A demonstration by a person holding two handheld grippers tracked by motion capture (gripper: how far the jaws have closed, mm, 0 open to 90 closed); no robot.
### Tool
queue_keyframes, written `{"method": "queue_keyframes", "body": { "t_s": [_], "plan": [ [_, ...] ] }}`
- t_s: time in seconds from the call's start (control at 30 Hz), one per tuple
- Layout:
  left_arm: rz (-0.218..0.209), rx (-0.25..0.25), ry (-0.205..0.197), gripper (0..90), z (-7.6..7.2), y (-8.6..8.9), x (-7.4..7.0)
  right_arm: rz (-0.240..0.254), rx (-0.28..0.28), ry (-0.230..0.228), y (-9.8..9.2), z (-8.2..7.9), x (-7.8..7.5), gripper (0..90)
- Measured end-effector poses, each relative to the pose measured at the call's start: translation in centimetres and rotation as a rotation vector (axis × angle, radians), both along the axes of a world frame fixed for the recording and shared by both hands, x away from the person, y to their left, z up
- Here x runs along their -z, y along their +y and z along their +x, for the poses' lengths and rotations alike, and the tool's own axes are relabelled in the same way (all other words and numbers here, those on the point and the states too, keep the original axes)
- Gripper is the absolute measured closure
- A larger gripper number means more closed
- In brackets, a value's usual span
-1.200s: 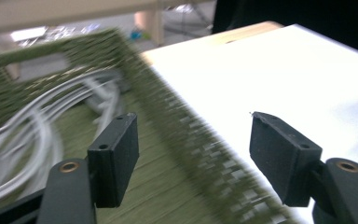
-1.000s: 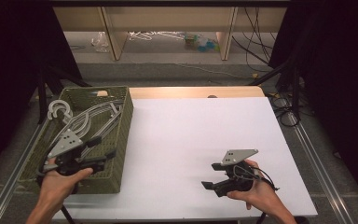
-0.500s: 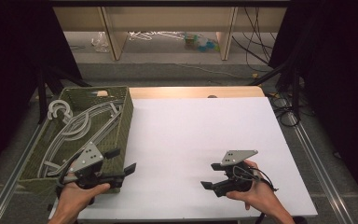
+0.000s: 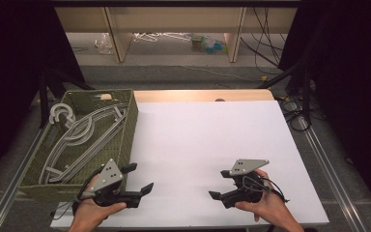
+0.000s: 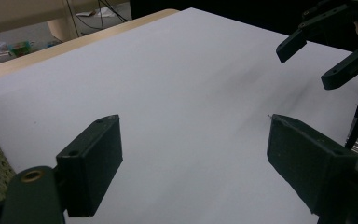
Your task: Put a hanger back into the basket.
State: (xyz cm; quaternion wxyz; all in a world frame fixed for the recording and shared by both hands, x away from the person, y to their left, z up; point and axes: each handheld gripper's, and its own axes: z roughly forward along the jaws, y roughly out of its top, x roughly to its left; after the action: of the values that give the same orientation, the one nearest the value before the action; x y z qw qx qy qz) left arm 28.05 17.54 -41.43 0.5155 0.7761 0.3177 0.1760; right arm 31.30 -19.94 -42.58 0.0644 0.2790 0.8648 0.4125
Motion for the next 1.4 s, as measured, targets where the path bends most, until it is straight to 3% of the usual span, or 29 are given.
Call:
{"method": "queue_keyframes", "body": {
  "t_s": [0.13,0.23,0.33,0.6,0.63,1.4],
  "plan": [
    [-0.003,0.007,0.001,17.7,-0.3,-0.6,0.8,0.000,0.016,-0.006,-0.2,-0.4,0.4,19.0],
    [0.037,0.037,0.006,16.9,-0.6,-0.9,1.3,0.001,0.022,-0.009,-0.2,-0.6,0.5,18.8],
    [0.042,0.039,-0.007,16.9,-0.7,-0.9,1.6,0.001,0.029,-0.020,-0.3,-1.1,0.8,18.2],
    [0.001,0.009,-0.030,16.9,-1.4,0.3,1.5,0.008,0.036,-0.033,-0.5,-2.4,1.2,17.9],
    [-0.019,0.001,-0.030,16.9,-1.5,0.5,1.6,0.008,0.040,-0.040,-0.6,-2.6,1.2,17.7],
    [-0.002,0.012,-0.023,16.8,-1.5,0.3,2.0,0.038,0.066,-0.077,-0.8,-2.7,1.1,17.8]
  ]
}}
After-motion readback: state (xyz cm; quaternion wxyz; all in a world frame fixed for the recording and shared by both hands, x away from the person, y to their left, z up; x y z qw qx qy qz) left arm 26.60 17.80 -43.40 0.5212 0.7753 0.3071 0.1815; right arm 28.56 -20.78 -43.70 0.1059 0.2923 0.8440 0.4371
